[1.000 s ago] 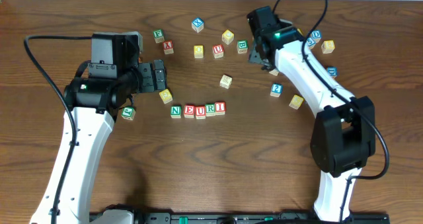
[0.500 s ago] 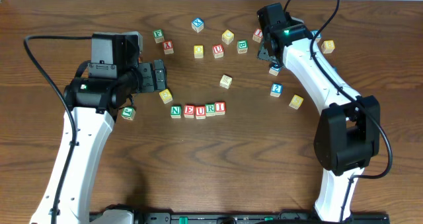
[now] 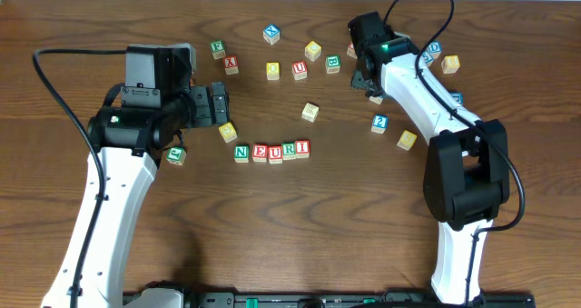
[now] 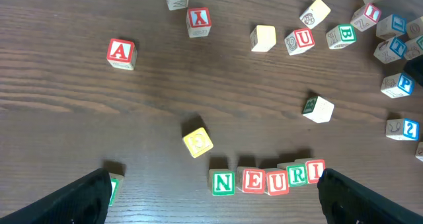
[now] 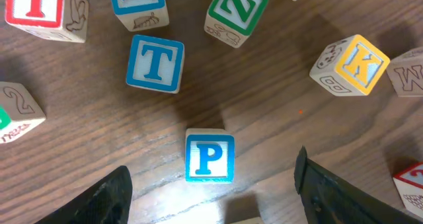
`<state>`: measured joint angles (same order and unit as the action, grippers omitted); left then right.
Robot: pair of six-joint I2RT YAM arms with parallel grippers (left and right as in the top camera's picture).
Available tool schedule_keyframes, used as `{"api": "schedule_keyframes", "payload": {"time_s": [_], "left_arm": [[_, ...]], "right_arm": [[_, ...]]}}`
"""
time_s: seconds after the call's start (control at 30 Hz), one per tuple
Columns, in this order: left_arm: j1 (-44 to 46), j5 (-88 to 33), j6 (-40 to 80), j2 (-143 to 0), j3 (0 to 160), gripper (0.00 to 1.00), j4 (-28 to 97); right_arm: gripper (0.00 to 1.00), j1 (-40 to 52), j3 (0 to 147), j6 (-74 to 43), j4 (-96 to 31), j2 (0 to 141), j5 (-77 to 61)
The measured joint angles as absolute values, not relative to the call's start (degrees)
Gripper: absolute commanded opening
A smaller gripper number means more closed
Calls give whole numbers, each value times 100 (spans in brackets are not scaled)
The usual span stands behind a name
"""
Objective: Spell out NEURIPS
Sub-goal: 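Lower the right gripper over the blue P block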
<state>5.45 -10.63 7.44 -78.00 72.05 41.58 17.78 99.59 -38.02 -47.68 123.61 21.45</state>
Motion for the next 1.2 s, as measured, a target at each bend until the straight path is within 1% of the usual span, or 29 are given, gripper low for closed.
{"api": "schedule_keyframes", "payload": {"time_s": [0.8, 1.0, 1.2], "left_arm": [[545, -1063, 744, -7800, 7205, 98, 4158], [545, -1063, 744, -7800, 7205, 98, 4158], [545, -1063, 744, -7800, 7205, 98, 4158]], "right_arm": [[74, 1695, 9959, -3819, -4637, 12735, 2086], [71, 1667, 9959, -3819, -4604, 12792, 2014], [71, 1619, 9959, -3822, -4589, 13008, 1925]]}}
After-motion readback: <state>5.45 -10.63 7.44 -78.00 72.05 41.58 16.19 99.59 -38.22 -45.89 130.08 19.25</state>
